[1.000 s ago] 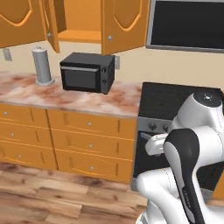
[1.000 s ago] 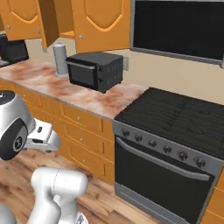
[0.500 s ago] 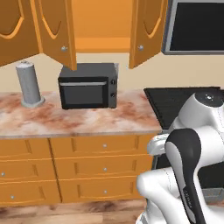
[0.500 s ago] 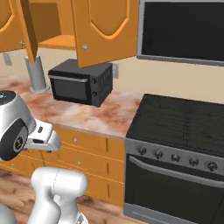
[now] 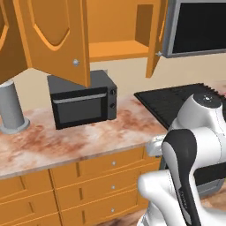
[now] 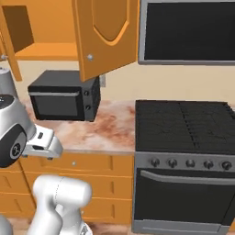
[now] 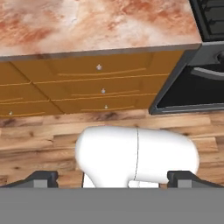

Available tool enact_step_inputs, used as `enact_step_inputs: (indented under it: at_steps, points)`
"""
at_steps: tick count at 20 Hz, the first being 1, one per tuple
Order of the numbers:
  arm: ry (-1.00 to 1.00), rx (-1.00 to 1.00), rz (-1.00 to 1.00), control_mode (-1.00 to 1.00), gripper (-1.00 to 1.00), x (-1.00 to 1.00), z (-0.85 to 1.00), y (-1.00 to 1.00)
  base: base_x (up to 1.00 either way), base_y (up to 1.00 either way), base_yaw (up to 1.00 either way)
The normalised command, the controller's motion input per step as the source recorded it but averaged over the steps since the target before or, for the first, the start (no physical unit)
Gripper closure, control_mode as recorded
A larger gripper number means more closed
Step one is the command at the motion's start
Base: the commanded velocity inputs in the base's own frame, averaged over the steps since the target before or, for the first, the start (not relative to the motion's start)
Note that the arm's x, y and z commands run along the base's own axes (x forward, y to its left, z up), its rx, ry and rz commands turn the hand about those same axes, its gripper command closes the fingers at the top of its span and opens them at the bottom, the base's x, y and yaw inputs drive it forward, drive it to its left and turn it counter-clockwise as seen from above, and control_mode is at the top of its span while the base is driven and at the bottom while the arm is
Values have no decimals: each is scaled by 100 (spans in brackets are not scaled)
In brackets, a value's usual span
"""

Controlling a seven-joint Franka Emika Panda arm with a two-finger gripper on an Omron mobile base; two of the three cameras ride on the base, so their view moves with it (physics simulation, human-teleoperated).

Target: Close all open cabinet doors.

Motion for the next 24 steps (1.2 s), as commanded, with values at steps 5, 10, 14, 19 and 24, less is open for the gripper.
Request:
enact_step_inputs:
  at_steps: [5, 10, 14, 19, 24]
  points:
    - [0, 0, 0, 100, -100, 0, 0, 0, 48, -30, 7]
    - [0, 0, 0, 100, -100, 0, 0, 0, 49, 15, 0]
    - [0, 0, 0, 100, -100, 0, 0, 0, 35, 58, 0]
    - [0, 0, 0, 100, -100, 0, 0, 0, 9, 30, 0]
    - [0, 0, 0, 100, -100, 0, 0, 0, 25, 0, 0]
